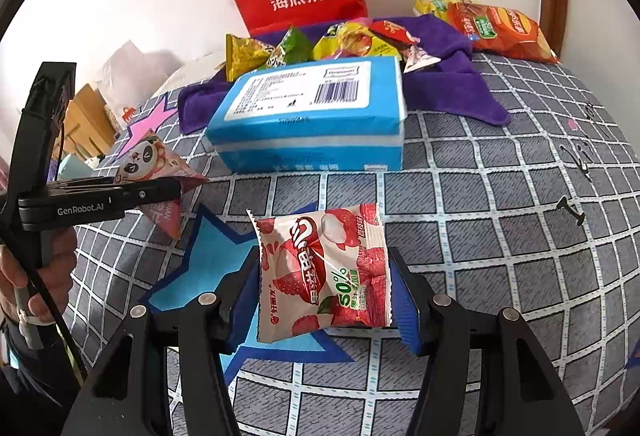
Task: Organize snacks
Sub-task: 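Carry the panda packet and lychee packet over the purple towel with both tools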
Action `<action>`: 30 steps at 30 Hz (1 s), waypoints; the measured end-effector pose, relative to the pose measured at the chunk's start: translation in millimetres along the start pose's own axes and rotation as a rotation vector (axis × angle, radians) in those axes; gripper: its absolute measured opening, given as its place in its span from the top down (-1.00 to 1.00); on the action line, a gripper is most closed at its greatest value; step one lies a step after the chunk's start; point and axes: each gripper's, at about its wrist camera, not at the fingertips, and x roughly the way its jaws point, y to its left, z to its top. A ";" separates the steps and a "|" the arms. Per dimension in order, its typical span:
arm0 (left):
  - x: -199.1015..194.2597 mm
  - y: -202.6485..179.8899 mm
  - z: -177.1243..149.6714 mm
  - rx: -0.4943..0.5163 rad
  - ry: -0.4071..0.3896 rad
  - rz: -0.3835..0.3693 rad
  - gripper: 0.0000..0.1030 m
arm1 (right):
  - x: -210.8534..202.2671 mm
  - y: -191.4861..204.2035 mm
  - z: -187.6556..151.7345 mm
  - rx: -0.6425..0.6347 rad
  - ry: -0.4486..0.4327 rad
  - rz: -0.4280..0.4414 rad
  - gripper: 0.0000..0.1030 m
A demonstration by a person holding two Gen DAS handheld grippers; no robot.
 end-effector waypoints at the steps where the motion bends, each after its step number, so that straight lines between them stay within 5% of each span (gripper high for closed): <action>1: -2.2 0.2 1.7 -0.001 -0.006 -0.001 0.04 | -2.1 -0.9 1.8 0.001 -0.005 0.000 -0.14; 12: -36.4 3.2 32.4 -0.009 -0.094 -0.003 0.04 | -26.5 -11.7 36.1 0.004 -0.073 -0.024 -0.13; 30: -57.5 3.1 100.3 -0.017 -0.181 0.016 0.04 | -34.2 -29.2 138.2 0.028 -0.146 -0.056 -0.13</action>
